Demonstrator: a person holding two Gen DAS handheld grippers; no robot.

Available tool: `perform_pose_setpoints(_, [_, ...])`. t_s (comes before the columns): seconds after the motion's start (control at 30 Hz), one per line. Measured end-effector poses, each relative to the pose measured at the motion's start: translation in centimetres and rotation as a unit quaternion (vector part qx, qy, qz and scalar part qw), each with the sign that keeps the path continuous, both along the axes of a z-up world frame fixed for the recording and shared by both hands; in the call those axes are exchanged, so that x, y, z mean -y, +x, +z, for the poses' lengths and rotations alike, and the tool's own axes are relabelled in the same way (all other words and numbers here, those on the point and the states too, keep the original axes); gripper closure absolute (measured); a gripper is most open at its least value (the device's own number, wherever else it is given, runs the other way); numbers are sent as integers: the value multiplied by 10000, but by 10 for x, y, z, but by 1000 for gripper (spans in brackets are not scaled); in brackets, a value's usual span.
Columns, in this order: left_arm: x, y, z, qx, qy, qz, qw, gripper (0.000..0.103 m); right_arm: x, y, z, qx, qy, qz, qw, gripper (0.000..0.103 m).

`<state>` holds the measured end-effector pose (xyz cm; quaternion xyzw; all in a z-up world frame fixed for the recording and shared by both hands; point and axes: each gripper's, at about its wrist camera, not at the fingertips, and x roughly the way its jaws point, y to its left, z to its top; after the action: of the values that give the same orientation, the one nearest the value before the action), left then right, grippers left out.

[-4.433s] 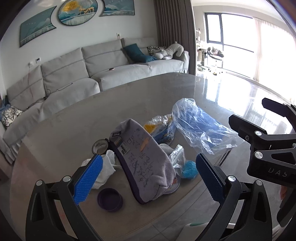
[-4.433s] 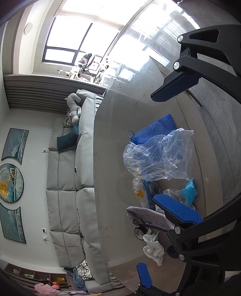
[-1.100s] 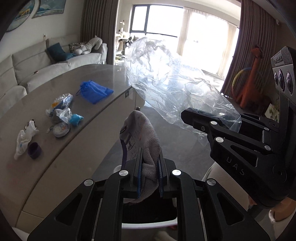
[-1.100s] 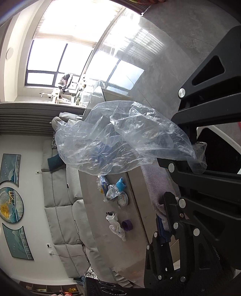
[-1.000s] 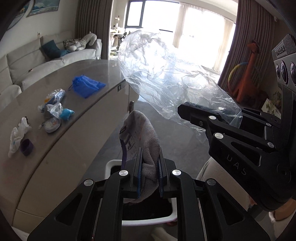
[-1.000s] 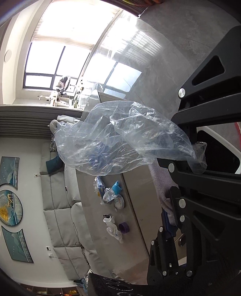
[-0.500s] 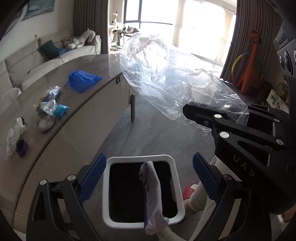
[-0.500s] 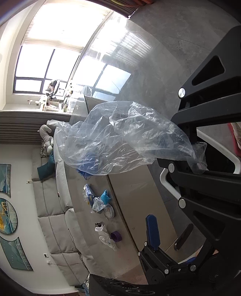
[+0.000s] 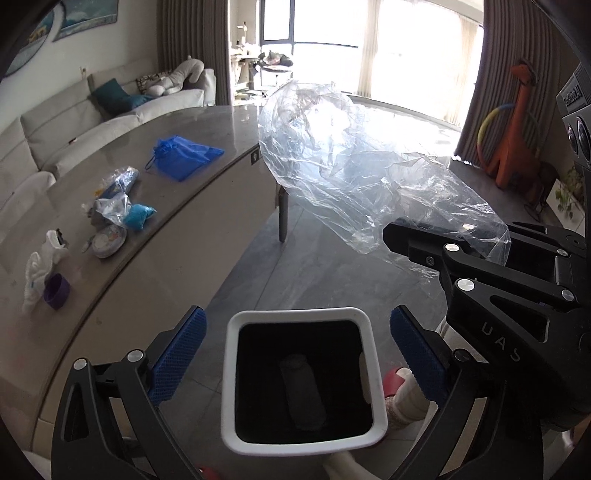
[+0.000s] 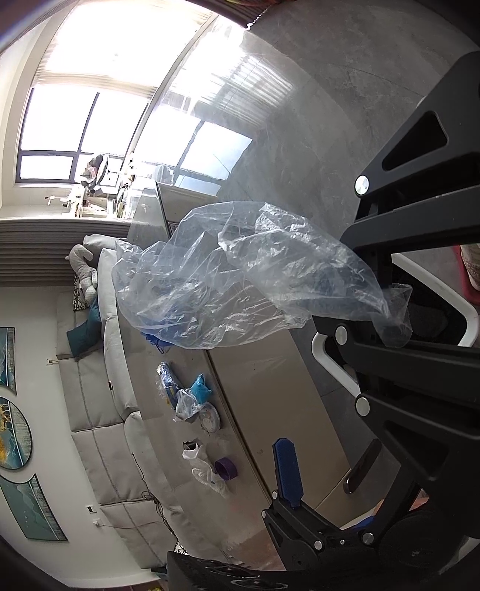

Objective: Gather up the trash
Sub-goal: 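Carry both items over the white bin and open both grippers to drop them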

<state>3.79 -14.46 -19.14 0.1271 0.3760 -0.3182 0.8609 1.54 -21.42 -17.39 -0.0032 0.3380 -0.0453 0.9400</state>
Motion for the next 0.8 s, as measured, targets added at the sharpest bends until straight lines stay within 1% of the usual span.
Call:
perform_pose_setpoints(0.13, [-5,6,-2,36,111,147,9998,5,5,-2,-4,-40,119,-22,9999,98])
perform_pose_setpoints(0.23, [-15,11,-6,206,281,338,9988,5,8,-5,-11,-106,339,-79,9993,98])
perform_pose_setpoints(0.33, [-31,18,-12,199,281,622,9975,5,7,-7,-31,-299,470,-65,9984,98])
perform_pose_setpoints(0.43, [-42,26,-16,161,345,824,9959,5,-2,-6,-58,-623,721,19,9954,98])
perform_pose_setpoints(0.57, [-49,32,-17,127,351,936,9949,5,-21,-3,-91,-1046,826,128,9910,98])
perform_pose_setpoints(0.63, [-52,31,-18,165,384,973,9944,5,-26,3,-109,-1347,943,142,9863,98])
perform_pose_setpoints(0.7, [-53,32,-18,170,406,996,9941,5,-30,8,-123,-1541,1049,118,9824,98])
perform_pose_setpoints(0.8, [-56,34,-19,136,415,1023,9938,5,-34,9,-130,-1607,1045,178,9813,98])
